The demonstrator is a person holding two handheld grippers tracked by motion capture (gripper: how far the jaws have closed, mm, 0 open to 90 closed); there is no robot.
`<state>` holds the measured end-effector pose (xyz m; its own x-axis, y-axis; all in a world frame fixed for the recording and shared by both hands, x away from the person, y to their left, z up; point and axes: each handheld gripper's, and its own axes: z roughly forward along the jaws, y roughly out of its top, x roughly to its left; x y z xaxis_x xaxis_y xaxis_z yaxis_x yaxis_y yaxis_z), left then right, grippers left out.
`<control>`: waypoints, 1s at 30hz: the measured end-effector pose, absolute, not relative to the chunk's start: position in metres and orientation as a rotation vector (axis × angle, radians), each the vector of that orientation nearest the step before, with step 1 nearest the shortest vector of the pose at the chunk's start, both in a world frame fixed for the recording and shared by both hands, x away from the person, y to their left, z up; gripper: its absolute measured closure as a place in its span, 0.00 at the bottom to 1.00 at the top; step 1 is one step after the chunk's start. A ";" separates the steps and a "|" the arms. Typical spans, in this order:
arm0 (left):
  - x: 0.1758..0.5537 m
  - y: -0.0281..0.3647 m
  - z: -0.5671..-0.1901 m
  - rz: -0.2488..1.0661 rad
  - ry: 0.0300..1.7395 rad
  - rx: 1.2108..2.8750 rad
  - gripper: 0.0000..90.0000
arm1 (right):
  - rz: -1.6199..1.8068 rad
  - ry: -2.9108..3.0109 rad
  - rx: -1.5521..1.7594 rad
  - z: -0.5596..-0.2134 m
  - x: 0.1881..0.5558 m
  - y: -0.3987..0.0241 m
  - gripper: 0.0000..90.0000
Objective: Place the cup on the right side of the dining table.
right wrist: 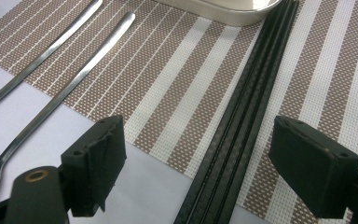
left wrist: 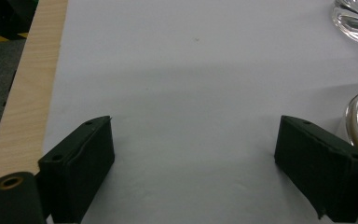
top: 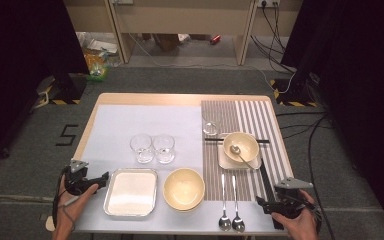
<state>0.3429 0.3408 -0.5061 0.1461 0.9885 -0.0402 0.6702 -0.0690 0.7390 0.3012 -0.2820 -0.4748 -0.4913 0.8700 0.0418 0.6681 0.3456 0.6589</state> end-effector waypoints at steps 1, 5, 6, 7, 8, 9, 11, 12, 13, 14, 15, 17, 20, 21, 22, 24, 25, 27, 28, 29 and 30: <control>0.343 0.341 -0.506 0.658 1.588 1.808 0.12 | 0.898 2.298 1.355 -0.475 0.301 -0.282 0.21; 0.343 0.341 -0.506 0.658 1.588 1.807 0.12 | 0.888 2.292 1.359 -0.476 0.298 -0.282 0.21; 0.343 0.341 -0.506 0.658 1.587 1.807 0.12 | 0.886 2.292 1.356 -0.476 0.298 -0.281 0.21; 0.343 0.341 -0.506 0.658 1.588 1.807 0.12 | 0.878 2.294 1.364 -0.477 0.297 -0.281 0.21; 0.343 0.341 -0.506 0.658 1.588 1.805 0.12 | 0.875 2.295 1.363 -0.478 0.297 -0.282 0.21; 0.343 0.341 -0.506 0.658 1.587 1.807 0.12 | 0.870 2.296 1.365 -0.479 0.297 -0.282 0.21; 0.343 0.341 -0.506 0.658 1.588 1.805 0.12 | 0.863 2.293 1.363 -0.481 0.297 -0.284 0.21; 0.343 0.341 -0.506 0.658 1.586 1.807 0.12 | 0.858 2.294 1.375 -0.481 0.296 -0.284 0.21; 0.343 0.341 -0.506 0.658 1.587 1.807 0.12 | 0.852 2.295 1.363 -0.483 0.296 -0.284 0.21; 0.343 0.341 -0.506 0.659 1.588 1.804 0.12 | 0.853 2.293 1.356 -0.484 0.296 -0.284 0.21; 0.343 0.341 -0.506 0.658 1.587 1.804 0.12 | 0.860 2.291 1.361 -0.484 0.296 -0.284 0.21; 0.343 0.341 -0.506 0.658 1.587 1.804 0.12 | 0.851 2.293 1.345 -0.484 0.295 -0.283 0.21; 0.343 0.341 -0.506 0.658 1.587 1.807 0.12 | 0.835 2.280 1.341 -0.486 0.293 -0.280 0.19; 0.343 0.341 -0.506 0.658 1.587 1.808 0.12 | 0.841 2.276 1.340 -0.486 0.293 -0.280 0.19; 0.343 0.341 -0.506 0.658 1.587 1.808 0.12 | 0.847 2.276 1.335 -0.487 0.292 -0.281 0.19; 0.343 0.341 -0.506 0.658 1.587 1.808 0.12 | 0.858 2.267 1.322 -0.488 0.291 -0.282 0.19; 0.343 0.341 -0.506 0.658 1.587 1.808 0.12 | 0.854 2.267 1.318 -0.488 0.291 -0.283 0.19; 0.343 0.341 -0.506 0.658 1.587 1.808 0.12 | 0.871 2.257 1.328 -0.489 0.290 -0.282 0.19; 0.343 0.341 -0.506 0.659 1.587 1.807 0.12 | 0.872 2.258 1.324 -0.489 0.290 -0.283 0.19; 0.343 0.341 -0.506 0.658 1.587 1.806 0.12 | 0.877 2.260 1.314 -0.489 0.290 -0.283 0.19; 0.343 0.341 -0.506 0.659 1.584 1.804 0.12 | 0.881 2.258 1.309 -0.490 0.290 -0.284 0.19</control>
<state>0.3428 0.3411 -0.5064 0.1479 0.9881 -0.0416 0.6667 -0.0685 0.7422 0.2899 -0.2837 -0.4898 -0.4911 0.8710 -0.0164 0.6300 0.3681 0.6838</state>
